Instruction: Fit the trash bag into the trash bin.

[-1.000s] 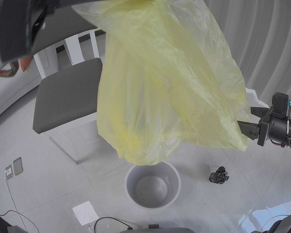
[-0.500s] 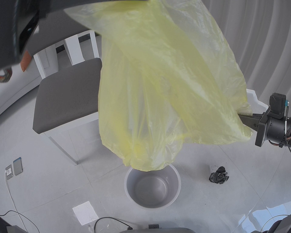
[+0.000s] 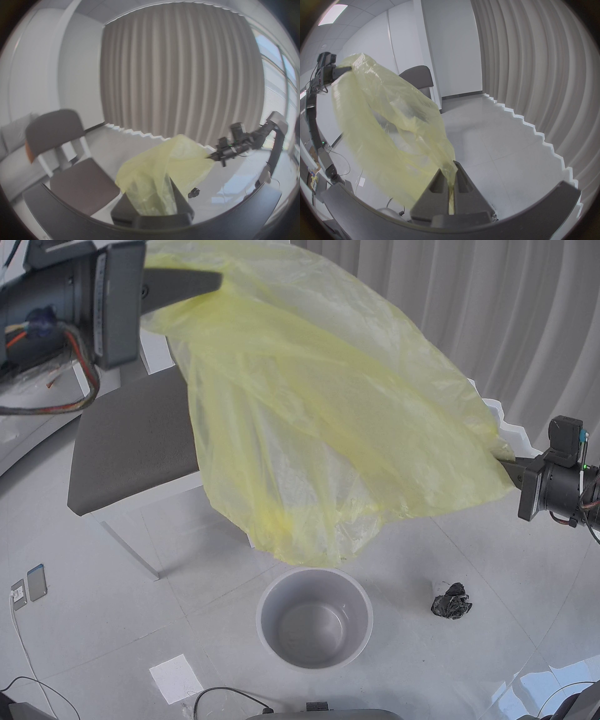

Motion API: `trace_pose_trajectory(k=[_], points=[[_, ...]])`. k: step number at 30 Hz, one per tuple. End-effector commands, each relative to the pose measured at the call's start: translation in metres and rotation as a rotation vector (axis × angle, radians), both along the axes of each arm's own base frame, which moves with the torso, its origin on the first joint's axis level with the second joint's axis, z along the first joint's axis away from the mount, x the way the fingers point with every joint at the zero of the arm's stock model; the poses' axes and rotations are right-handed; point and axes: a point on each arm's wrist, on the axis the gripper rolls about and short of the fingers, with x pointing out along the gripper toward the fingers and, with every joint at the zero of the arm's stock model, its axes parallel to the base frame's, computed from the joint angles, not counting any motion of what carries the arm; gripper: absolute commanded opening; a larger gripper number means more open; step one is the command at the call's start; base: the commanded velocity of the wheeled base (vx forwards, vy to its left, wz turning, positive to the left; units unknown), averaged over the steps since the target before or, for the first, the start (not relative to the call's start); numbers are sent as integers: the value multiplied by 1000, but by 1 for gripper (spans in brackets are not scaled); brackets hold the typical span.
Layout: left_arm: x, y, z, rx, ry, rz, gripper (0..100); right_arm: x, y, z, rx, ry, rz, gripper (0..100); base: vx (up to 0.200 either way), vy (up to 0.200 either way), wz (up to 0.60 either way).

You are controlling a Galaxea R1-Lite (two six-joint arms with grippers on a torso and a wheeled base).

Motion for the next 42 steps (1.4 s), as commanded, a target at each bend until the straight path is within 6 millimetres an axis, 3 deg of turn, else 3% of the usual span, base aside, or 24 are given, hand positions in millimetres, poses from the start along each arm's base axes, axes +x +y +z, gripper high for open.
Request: trace_pose_trajectory(k=[1,12,19,21,42], points=[[23,24,-32,-73,120,249,0,17,12,-1,-4,19,-41,0,0,0,0],[26,20,-100,-151,287,213,0,23,22,-40,-62,127,-43,0,0,0,0],[38,4,-128,-136,351,198,0,29,31,-60,-98,176,-39,0,0,0,0],[39,-7,-143,-137,420,183,0,27,37,-75,-127,225,-15,0,0,0,0],[50,-19,-233,-137,618,224,0,35,40,-151,-190,393,31,0,0,0,0]])
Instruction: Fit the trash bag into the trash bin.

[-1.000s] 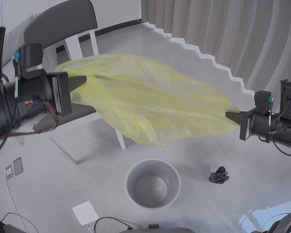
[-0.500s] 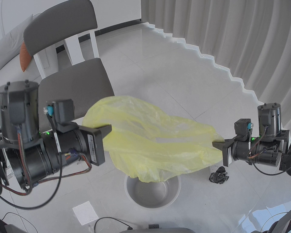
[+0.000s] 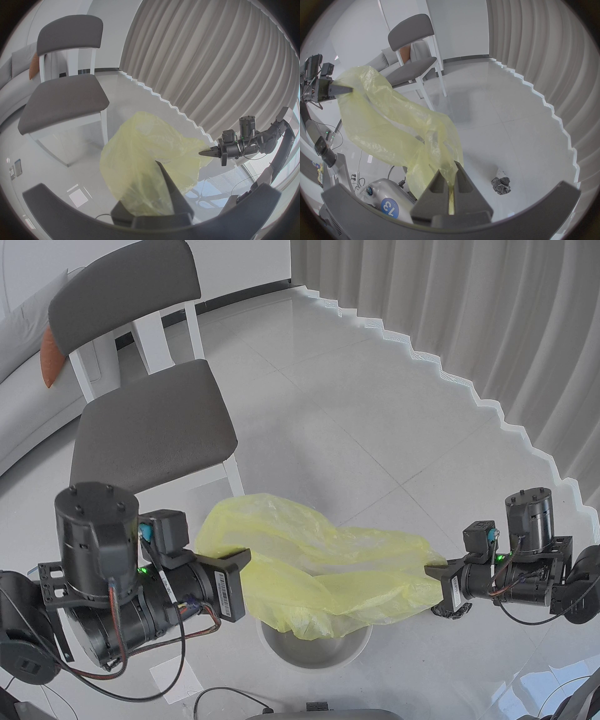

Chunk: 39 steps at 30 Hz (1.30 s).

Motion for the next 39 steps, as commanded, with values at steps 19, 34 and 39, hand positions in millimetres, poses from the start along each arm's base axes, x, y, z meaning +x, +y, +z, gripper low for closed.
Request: trace_pose_trajectory(k=[19,34,39], points=[[18,-17,-84,6,116,24,0,31,3,-87,8,107,30,0,0,0,0],[-5,-10,-99,-6,178,-1,0,13,-15,-141,1,158,31,0,0,0,0],[-12,-9,-106,18,202,-19,0,12,-14,-156,8,144,37,0,0,0,0]])
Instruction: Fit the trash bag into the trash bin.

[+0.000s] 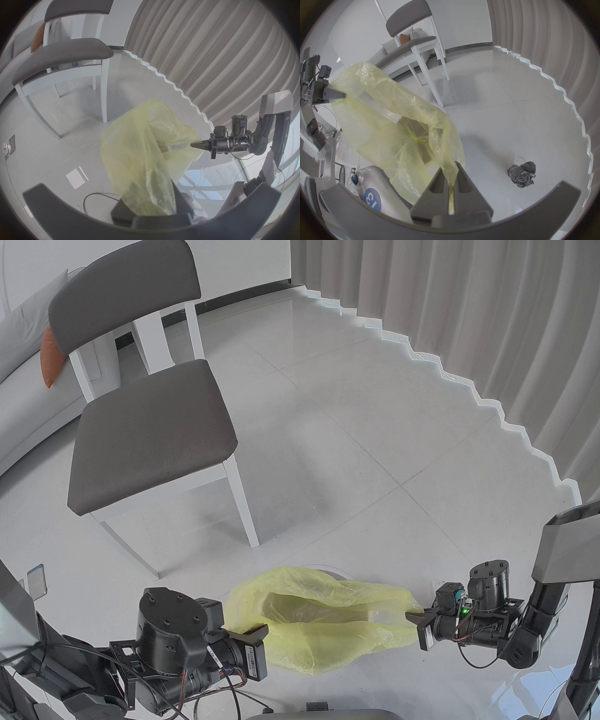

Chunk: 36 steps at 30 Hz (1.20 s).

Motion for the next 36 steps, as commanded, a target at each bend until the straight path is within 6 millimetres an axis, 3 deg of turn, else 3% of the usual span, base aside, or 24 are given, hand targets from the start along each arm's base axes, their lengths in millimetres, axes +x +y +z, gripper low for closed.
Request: trace_pose_trajectory(k=[1,8,12,19,28,36], points=[[-9,0,-7,23,26,-27,0,-7,-2,-32,-33,75,5,0,0,0,0],[-25,-1,-11,20,59,-54,0,-17,2,-55,-32,73,39,0,0,0,0],[-35,7,-15,29,71,-67,0,-22,3,-58,-39,78,56,0,0,0,0],[-36,12,-29,75,109,-51,0,-21,6,-60,-44,72,73,0,0,0,0],[17,12,-51,55,27,44,0,5,17,-70,-16,3,67,0,0,0,0],[30,18,-58,27,-16,39,0,22,16,-65,-7,-64,56,0,0,0,0]])
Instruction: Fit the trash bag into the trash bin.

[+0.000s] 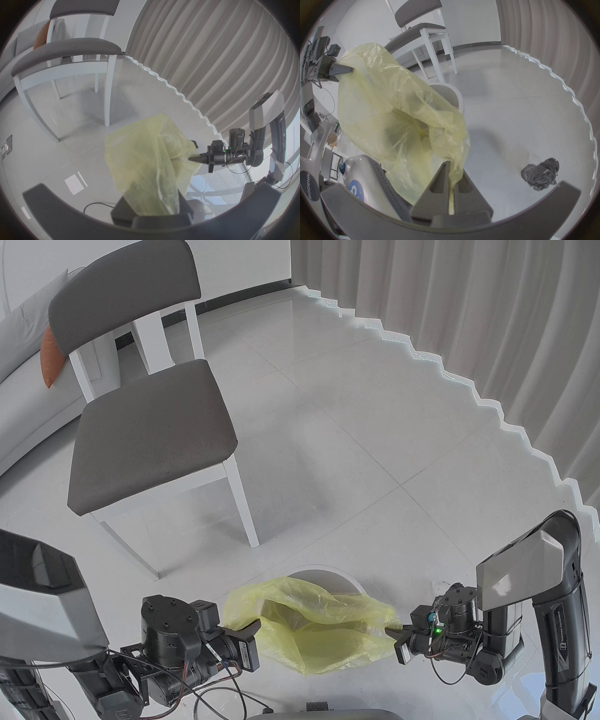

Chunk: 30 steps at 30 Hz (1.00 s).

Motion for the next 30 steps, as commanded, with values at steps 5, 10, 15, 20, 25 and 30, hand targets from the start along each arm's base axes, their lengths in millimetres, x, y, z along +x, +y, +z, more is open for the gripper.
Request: trace_pose_trajectory(k=[5,10,15,20,25,30], points=[[-10,16,-23,82,93,18,0,10,-2,9,5,-63,-5,0,0,0,0],[-8,17,-22,36,47,26,0,7,-3,9,-21,-70,14,100,0,0,0],[-5,12,-25,15,13,18,0,-7,-12,25,-26,-68,8,100,0,0,0],[-4,11,-25,6,16,17,0,-17,-20,52,-8,-114,-5,100,0,0,0],[-7,13,-25,11,23,19,0,-17,-16,76,26,-199,9,100,0,0,0],[-8,15,-26,20,31,25,0,-9,8,81,46,-243,79,100,0,0,0]])
